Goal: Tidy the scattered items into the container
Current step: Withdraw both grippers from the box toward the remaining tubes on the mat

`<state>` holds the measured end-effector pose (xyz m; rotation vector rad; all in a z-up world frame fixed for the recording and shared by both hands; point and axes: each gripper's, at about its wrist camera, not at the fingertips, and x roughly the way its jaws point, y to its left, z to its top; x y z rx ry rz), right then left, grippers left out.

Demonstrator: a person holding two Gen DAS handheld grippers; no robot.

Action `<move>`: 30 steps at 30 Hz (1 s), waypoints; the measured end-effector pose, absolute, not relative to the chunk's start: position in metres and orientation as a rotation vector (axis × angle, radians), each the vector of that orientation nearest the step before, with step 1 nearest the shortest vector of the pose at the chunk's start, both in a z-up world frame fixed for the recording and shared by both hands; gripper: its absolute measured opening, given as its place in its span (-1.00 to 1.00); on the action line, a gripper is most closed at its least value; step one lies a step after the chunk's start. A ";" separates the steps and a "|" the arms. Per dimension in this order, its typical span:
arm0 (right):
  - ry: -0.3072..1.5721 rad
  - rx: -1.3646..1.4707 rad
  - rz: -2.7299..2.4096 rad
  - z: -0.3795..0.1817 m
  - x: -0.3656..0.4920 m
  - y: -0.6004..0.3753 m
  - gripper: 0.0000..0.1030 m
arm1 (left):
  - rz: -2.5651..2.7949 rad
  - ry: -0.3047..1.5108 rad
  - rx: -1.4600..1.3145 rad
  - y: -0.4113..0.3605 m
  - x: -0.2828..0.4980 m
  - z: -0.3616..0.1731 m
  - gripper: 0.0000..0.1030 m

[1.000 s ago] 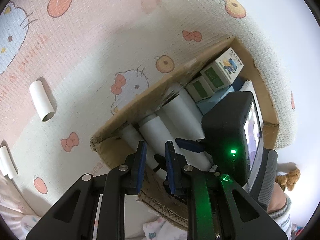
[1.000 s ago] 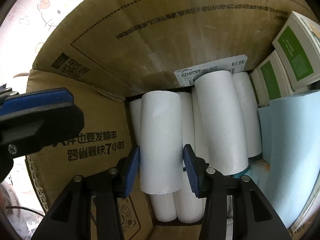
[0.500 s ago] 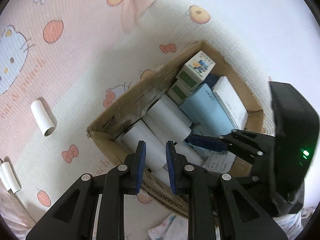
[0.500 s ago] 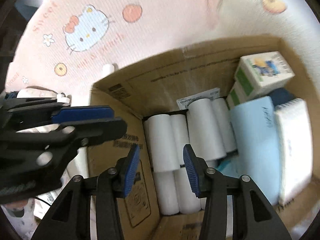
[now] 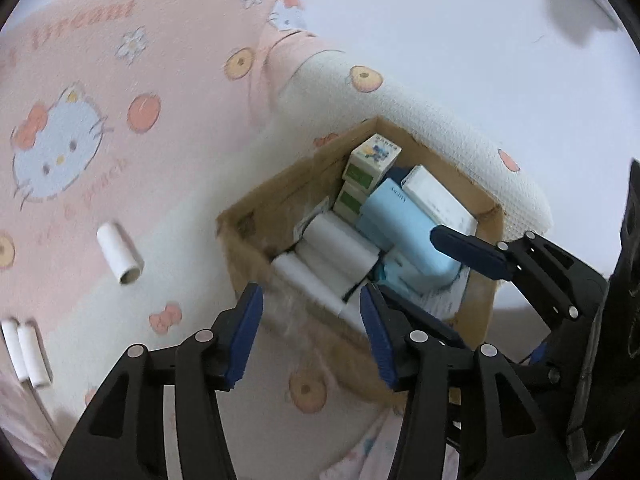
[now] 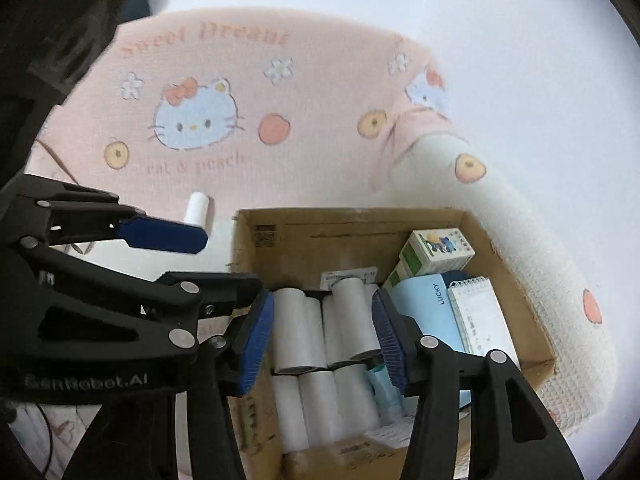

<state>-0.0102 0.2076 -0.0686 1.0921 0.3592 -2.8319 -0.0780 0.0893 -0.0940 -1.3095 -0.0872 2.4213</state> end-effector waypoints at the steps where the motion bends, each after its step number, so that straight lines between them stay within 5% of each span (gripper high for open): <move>1: 0.357 1.088 -2.824 -0.069 -0.006 0.200 -0.02 | 2.416 -0.121 -1.308 0.081 -0.073 -0.096 0.08; 15: 0.503 1.191 -2.746 -0.129 0.017 0.129 0.12 | 2.521 -0.428 -1.376 -0.034 -0.023 -0.162 0.17; 23: 1.135 1.019 -2.628 -0.167 0.061 0.069 0.19 | 2.558 -0.566 -1.432 -0.085 0.000 -0.212 0.17; 30: 1.224 1.009 -2.490 -0.186 0.066 0.029 0.19 | 2.641 -0.879 -1.400 -0.138 0.012 -0.230 0.17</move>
